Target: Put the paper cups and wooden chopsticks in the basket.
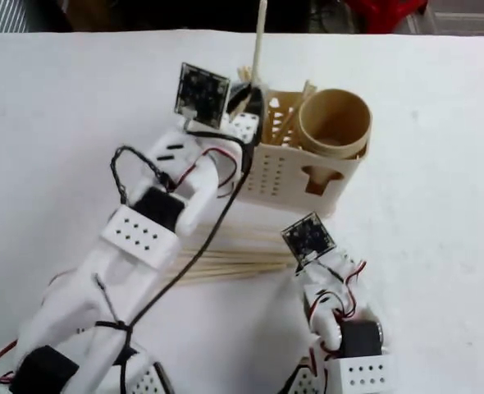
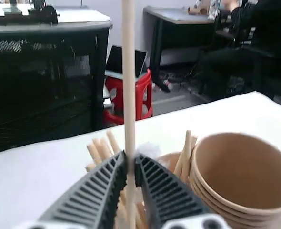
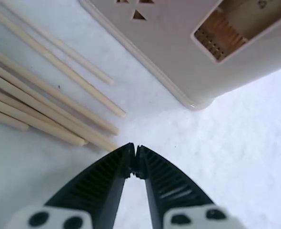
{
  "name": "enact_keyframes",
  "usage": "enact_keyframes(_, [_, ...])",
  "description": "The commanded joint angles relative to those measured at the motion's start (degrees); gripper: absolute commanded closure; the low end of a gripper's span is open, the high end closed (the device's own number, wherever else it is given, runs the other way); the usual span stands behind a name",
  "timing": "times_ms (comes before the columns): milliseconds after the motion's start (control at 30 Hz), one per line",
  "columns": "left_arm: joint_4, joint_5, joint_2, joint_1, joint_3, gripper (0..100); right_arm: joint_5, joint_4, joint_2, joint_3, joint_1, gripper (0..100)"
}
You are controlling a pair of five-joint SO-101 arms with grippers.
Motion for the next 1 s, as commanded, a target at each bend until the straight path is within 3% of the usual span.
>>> enact_keyframes(0, [-1.7,1.1,-2.4,0.5,1.1,97,0.2,-1.4,-0.6,0.5,0.5,98.1])
enact_keyframes(200, [-1.6,7.6,-2.4,-1.2,0.7,86,0.2,-1.4,-0.6,0.5,0.5,98.1])
enact_keyframes(333, [-1.2,7.8,-2.4,-2.2,-0.5,87,0.2,-1.4,-0.6,0.5,0.5,98.1])
enact_keyframes(533, [8.9,8.4,-2.4,-7.9,-11.3,88,0.2,-1.4,-0.6,0.5,0.5,98.1])
enact_keyframes(633, [16.5,9.8,-2.4,-14.3,-18.3,88,0.2,-1.4,-0.6,0.5,0.5,98.1])
enact_keyframes(767, [29.4,17.0,-2.0,-27.9,-25.3,88,0.2,-1.4,-0.6,0.5,0.5,98.1])
enact_keyframes(867, [36.6,19.7,-1.9,-38.3,-24.8,88,0.1,-1.5,-0.6,0.5,-0.4,98.1])
enact_keyframes(967, [40.3,16.8,-1.9,-45.1,-18.1,87,0.3,-1.1,-0.6,-0.1,-0.1,98.1])
